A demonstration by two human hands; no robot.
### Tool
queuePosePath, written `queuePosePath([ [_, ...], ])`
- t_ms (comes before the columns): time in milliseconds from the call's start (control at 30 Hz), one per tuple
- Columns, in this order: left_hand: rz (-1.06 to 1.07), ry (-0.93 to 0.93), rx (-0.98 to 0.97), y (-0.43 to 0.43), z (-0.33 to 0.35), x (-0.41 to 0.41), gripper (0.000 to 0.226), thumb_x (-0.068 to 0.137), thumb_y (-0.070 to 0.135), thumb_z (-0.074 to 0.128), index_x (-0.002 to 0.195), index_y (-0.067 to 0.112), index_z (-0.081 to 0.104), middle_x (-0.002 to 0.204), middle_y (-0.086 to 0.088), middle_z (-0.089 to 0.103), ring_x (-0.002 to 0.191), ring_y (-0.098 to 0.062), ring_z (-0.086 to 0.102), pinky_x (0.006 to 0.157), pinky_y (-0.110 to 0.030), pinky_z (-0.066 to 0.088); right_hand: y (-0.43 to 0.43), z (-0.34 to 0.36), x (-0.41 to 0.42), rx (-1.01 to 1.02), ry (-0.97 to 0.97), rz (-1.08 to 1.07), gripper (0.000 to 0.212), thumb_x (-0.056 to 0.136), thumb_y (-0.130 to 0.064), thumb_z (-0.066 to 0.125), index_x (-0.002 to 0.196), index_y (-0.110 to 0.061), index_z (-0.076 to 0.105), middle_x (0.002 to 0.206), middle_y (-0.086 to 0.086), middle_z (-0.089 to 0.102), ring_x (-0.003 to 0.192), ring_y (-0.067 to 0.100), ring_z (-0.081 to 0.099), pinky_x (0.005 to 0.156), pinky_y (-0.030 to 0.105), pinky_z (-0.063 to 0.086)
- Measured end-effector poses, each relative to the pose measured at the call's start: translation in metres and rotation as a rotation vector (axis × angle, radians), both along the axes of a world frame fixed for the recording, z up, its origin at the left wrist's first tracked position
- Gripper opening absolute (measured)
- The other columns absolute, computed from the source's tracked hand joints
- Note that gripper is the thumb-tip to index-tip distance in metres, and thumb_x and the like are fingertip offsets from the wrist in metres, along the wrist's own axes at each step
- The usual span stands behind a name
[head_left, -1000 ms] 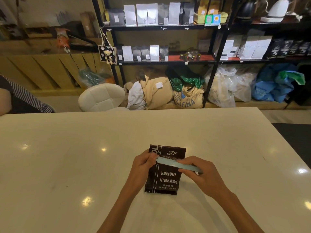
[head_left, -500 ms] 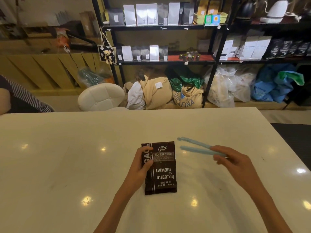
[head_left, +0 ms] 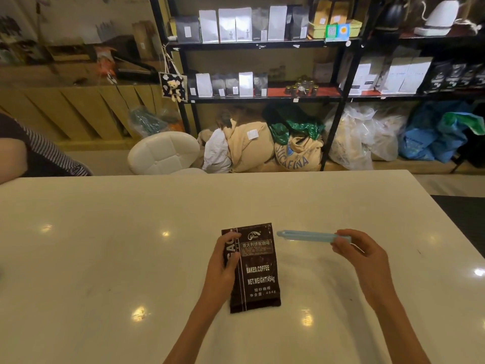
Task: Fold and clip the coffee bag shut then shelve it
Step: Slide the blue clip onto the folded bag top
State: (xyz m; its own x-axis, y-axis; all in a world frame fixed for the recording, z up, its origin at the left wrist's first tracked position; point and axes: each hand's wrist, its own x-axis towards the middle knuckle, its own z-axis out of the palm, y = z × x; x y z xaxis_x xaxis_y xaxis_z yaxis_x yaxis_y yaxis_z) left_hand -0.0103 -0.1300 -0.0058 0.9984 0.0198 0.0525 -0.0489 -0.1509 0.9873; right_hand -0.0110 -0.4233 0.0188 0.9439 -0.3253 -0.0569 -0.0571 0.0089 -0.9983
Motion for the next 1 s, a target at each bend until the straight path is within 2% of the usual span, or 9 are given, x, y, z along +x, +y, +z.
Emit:
queuePosePath([
  [100,0.038,0.008,0.073,-0.003,0.001,0.003,0.030,0.097,0.011,0.049,0.085,0.035,0.065,0.105,-0.002,0.061,0.101,-0.024,0.063,0.084,-0.058,0.054,0.008,0.010,-0.007,0.112,-0.054,-0.029,0.013,0.086,-0.005,0.068,0.097,-0.011,0.071,0.090,-0.002,0.075,0.084,0.023,0.075,0.085,0.030,0.057],
  [167,-0.024,0.052,0.041,-0.008,0.009,0.002,0.020,0.092,0.034,0.049,0.085,0.034,0.068,0.101,-0.004,0.060,0.098,-0.024,0.061,0.089,-0.053,0.053,0.024,0.012,-0.011,0.088,-0.056,0.052,0.013,0.085,0.000,0.068,0.094,-0.008,0.071,0.088,0.001,0.075,0.080,0.022,0.074,0.081,0.028,0.058],
  [233,-0.084,0.067,0.040,-0.010,0.012,0.004,0.031,0.090,0.046,0.044,0.092,0.030,0.071,0.100,-0.006,0.060,0.096,-0.020,0.061,0.088,-0.038,0.051,0.044,0.012,-0.014,0.031,-0.035,0.139,0.013,0.083,0.001,0.069,0.090,-0.008,0.073,0.088,0.004,0.075,0.080,0.023,0.074,0.080,0.027,0.059],
  [367,-0.069,0.090,-0.059,-0.012,0.012,0.006,0.044,0.093,0.036,0.046,0.095,-0.004,0.063,0.094,-0.016,0.063,0.078,-0.003,0.066,0.069,-0.015,0.053,0.064,0.003,-0.015,-0.030,-0.010,0.190,0.014,0.081,-0.003,0.073,0.088,-0.015,0.074,0.085,0.004,0.077,0.077,0.022,0.075,0.071,0.018,0.056],
  [500,-0.054,0.180,-0.135,-0.006,0.008,0.006,0.040,0.104,0.023,0.033,0.095,0.004,0.067,0.091,0.000,0.074,0.083,-0.005,0.071,0.071,-0.015,0.055,0.061,0.000,-0.015,-0.108,0.008,0.165,0.015,0.082,-0.006,0.074,0.087,-0.020,0.074,0.081,0.004,0.077,0.073,0.018,0.075,0.066,0.012,0.051],
  [600,-0.028,0.128,-0.032,-0.008,0.006,0.008,0.035,0.103,0.017,0.037,0.091,0.008,0.069,0.098,-0.013,0.063,0.085,-0.013,0.066,0.071,-0.019,0.053,0.058,-0.001,-0.016,-0.269,-0.023,0.256,0.020,0.080,-0.009,0.076,0.088,-0.026,0.070,0.088,-0.005,0.074,0.077,0.012,0.072,0.071,0.018,0.055],
  [700,0.002,0.105,0.050,-0.008,0.002,0.012,0.035,0.104,0.022,0.037,0.087,0.016,0.067,0.092,-0.017,0.060,0.082,-0.026,0.062,0.074,-0.033,0.052,0.061,-0.001,-0.019,-0.453,-0.123,0.347,0.024,0.078,-0.011,0.079,0.089,-0.031,0.071,0.097,-0.014,0.068,0.084,0.014,0.068,0.072,0.021,0.056],
  [867,-0.032,0.074,0.110,-0.005,0.000,0.017,0.037,0.103,0.028,0.036,0.087,0.018,0.068,0.091,-0.015,0.061,0.082,-0.025,0.062,0.077,-0.037,0.051,0.052,0.008,-0.016,-0.112,-0.051,0.338,0.032,0.076,0.009,0.073,0.077,-0.023,0.077,0.097,-0.001,0.075,0.082,0.022,0.072,0.073,0.026,0.059],
  [1000,-0.043,0.074,0.040,-0.003,0.003,0.017,0.043,0.100,0.039,0.035,0.086,0.014,0.068,0.094,-0.018,0.062,0.087,-0.022,0.064,0.081,-0.029,0.052,0.038,0.017,-0.014,-0.092,-0.033,0.338,0.033,0.075,0.012,0.071,0.075,-0.021,0.078,0.094,-0.001,0.079,0.086,0.011,0.073,0.078,0.018,0.056],
])
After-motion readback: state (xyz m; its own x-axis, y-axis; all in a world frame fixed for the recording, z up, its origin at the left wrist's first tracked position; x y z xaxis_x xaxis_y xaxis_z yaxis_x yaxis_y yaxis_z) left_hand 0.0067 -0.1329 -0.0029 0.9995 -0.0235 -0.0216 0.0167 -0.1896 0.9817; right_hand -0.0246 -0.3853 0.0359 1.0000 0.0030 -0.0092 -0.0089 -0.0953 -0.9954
